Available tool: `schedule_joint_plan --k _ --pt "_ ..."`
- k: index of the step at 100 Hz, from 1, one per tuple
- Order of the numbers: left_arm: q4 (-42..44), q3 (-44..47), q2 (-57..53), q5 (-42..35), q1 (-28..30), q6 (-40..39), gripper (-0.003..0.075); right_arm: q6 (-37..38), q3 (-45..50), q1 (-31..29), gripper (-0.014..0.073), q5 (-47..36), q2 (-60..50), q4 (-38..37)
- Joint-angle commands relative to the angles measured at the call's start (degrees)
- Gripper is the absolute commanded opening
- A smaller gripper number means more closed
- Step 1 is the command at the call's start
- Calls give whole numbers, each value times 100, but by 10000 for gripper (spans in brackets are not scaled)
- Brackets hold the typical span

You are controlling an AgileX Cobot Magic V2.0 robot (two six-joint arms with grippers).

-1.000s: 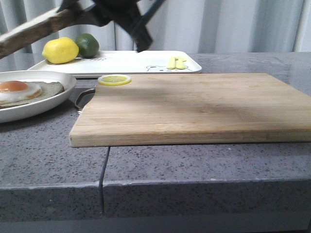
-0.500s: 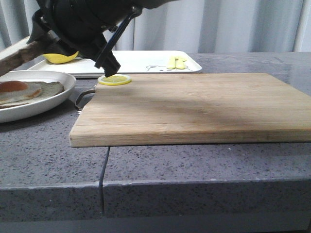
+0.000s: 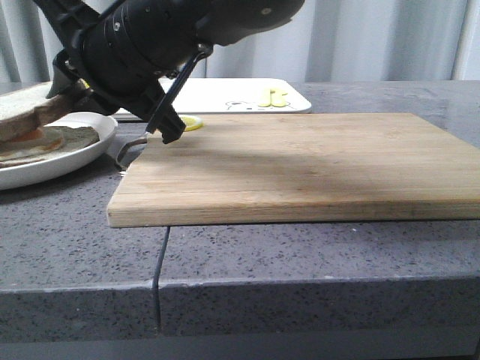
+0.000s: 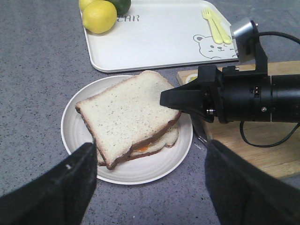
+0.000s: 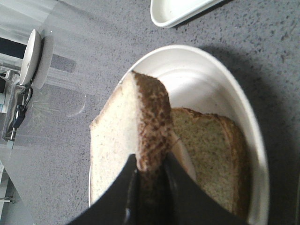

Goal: Place bread and move sandwich to tray
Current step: 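Lower the bread onto the fried egg and open the right gripper, then withdraw the right gripper away from the sandwich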

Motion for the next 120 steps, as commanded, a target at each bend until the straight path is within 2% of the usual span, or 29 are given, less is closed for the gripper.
schedule_joint_plan --k 1,21,35,90,104,120 --pt "-133 -178 62 -340 -7 4 460 -57 -154 -7 55 70 -316 307" --pt "-133 -178 62 -340 -7 4 460 -61 -134 -7 283 31 -316 111" --pt "-133 -178 62 -340 -7 4 461 -61 -134 -7 355 -46 -316 -25" --pt "-133 -178 62 -340 -7 4 461 -30 -134 -175 358 -315 -712 -997" --pt "-133 -178 62 -340 -7 4 461 -1 -134 -382 358 -304 -1159 -1620" --pt "-133 -178 62 -340 -7 4 460 252 -83 -795 358 -76 -1825 -2704"
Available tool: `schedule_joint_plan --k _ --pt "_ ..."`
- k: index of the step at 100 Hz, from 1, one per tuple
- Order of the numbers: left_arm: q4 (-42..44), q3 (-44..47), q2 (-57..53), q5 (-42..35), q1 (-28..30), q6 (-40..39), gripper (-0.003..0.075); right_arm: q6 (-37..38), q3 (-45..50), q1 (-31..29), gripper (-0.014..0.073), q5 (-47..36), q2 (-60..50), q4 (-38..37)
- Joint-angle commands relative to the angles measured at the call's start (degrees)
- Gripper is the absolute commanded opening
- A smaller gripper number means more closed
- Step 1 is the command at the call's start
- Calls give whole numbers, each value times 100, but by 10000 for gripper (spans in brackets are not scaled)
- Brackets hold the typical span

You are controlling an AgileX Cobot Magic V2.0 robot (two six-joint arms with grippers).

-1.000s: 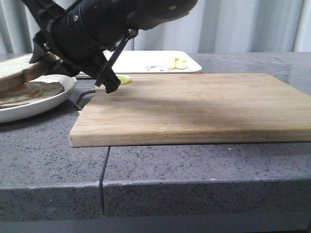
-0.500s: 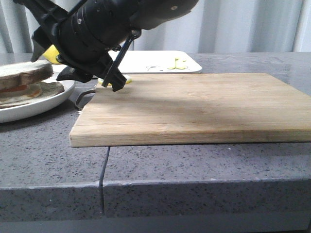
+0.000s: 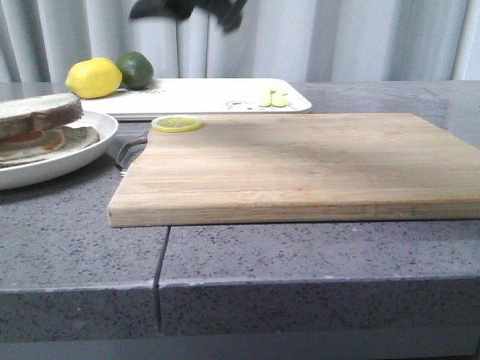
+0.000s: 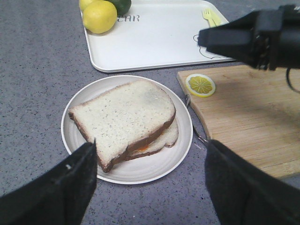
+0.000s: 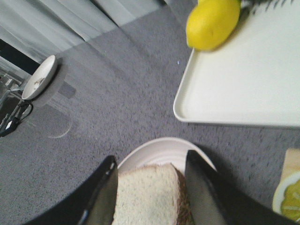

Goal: Place bread and move sandwich to tray
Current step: 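Withdraw the right gripper away from the sandwich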

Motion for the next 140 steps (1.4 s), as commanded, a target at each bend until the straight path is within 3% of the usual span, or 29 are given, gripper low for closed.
schedule_joint_plan --k 1,15,39,80,109,140 --pt "-133 -178 62 -340 -7 4 460 186 -87 -273 358 187 -720 -693" --pt "-133 -178 62 -340 -7 4 461 804 196 -757 358 494 -1345 -2014" --pt "-133 -178 62 -340 -7 4 460 2688 1038 -1825 358 829 -2561 -4726" --pt "-133 -178 62 -340 -7 4 460 3313 2843 -3398 358 864 -5032 -7045" --pt "-133 -178 62 -340 -7 4 460 5447 4006 -3642 358 874 -6370 -9524" --pt "-133 -178 62 -340 -7 4 460 5558 5034 -3642 358 856 -7346 -9698"
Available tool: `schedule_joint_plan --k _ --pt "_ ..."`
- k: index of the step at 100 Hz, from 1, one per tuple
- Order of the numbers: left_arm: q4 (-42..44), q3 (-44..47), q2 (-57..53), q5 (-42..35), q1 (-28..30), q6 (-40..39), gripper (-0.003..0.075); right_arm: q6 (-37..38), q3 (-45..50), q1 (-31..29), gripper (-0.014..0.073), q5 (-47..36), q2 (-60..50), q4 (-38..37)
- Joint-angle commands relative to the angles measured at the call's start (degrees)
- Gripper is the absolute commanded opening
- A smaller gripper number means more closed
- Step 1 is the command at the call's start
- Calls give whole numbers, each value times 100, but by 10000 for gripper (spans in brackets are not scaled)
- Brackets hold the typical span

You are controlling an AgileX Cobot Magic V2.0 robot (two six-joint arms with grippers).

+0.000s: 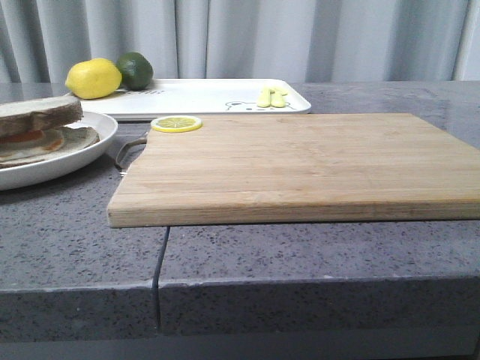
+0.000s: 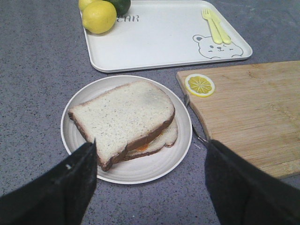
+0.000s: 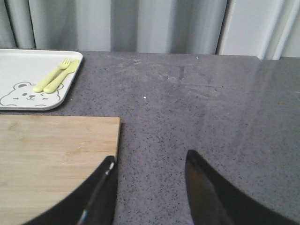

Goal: Place bread and move sandwich to tray
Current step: 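Withdraw the right gripper away from the sandwich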

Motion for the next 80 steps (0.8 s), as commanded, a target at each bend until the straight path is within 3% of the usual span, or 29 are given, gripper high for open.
schedule_joint_plan --k 1,80 --pt "-133 -178 62 -340 -7 4 461 19 18 -29 358 -451 -138 -127" --pt "-133 -178 62 -340 -7 4 461 19 46 -29 358 -558 -158 -127"
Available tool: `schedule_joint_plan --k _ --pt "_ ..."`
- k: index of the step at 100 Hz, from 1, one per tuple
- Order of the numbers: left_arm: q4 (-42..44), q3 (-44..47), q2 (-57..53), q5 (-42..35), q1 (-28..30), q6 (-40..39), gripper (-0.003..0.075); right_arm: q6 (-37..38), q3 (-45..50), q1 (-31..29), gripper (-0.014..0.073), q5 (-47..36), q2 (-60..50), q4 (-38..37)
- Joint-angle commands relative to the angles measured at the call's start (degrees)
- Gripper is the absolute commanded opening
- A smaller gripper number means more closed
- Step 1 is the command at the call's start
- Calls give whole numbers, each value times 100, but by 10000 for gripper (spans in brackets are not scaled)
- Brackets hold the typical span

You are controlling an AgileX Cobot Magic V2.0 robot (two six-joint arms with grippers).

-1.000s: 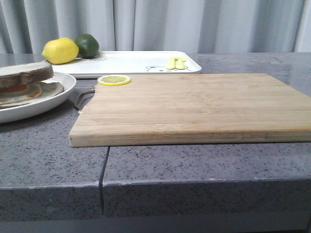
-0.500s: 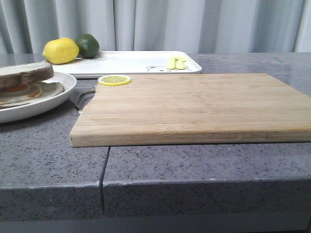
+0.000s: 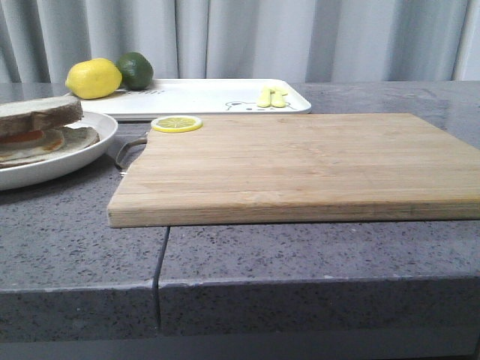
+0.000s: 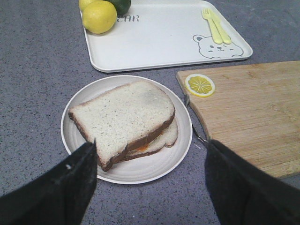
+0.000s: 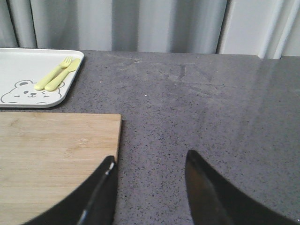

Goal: Place bread and move sandwich to tray
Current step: 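Withdraw the right gripper away from the sandwich, then move the left gripper to the plate rim and grasp it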

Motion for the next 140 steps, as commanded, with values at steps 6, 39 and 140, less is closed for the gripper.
schedule_joint_plan --k 6,39,140 --pt "-133 -178 62 -340 -7 4 460 -9 -163 -29 358 -459 5 -105" --pt "-133 -178 62 -340 -7 4 460 -9 -163 -29 358 -441 5 -105" --pt "1753 -178 1719 -927 -7 -1832 460 -9 -163 -29 358 -430 5 -105"
